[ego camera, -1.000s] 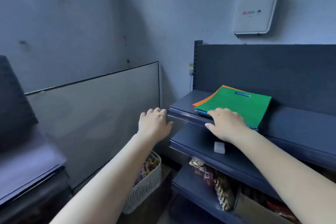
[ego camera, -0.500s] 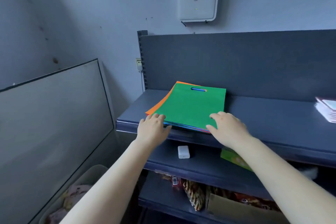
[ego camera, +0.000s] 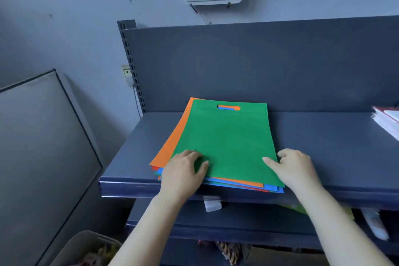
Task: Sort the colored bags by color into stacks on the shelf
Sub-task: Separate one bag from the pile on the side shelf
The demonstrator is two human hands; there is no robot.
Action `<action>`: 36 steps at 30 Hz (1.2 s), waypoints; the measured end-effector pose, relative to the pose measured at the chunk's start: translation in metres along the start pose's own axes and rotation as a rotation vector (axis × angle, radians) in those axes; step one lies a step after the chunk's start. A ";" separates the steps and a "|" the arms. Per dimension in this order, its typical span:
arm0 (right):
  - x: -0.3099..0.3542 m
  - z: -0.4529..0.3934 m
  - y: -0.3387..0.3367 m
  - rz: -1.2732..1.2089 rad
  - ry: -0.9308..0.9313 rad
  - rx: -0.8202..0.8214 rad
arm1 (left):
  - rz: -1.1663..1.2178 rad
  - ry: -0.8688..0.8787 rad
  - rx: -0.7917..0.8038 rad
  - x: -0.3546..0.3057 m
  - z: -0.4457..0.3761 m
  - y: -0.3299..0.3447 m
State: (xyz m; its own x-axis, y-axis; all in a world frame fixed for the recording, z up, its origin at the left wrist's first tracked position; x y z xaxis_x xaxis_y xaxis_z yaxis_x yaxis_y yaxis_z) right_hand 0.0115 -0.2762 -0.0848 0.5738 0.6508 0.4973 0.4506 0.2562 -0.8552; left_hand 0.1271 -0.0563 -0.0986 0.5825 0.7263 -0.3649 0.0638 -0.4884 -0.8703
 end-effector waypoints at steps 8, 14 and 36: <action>-0.005 -0.009 0.006 -0.198 -0.010 -0.202 | 0.059 0.056 0.074 0.004 -0.017 -0.004; -0.021 -0.018 0.011 -0.531 -0.015 -0.341 | 0.047 -0.151 -0.014 0.035 -0.042 -0.020; -0.011 0.001 -0.003 -1.343 0.125 -0.220 | 0.523 -0.322 -0.380 0.050 -0.012 -0.063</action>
State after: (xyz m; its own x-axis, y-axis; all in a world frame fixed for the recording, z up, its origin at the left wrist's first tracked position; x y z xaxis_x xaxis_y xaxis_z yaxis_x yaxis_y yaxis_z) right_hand 0.0027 -0.2832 -0.0881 -0.3360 -0.0782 0.9386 0.7966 0.5081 0.3275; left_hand 0.1620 0.0044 -0.0579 0.3501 0.4291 -0.8326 0.1530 -0.9031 -0.4011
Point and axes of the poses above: each hand's wrist, its own z-axis away from the middle knuckle, its own y-axis out of the palm, x = y × z, the point moved 1 cm from there along -z, towards the middle knuckle, and after that the axes turned 2 degrees about -x, right-handed, at the moved point
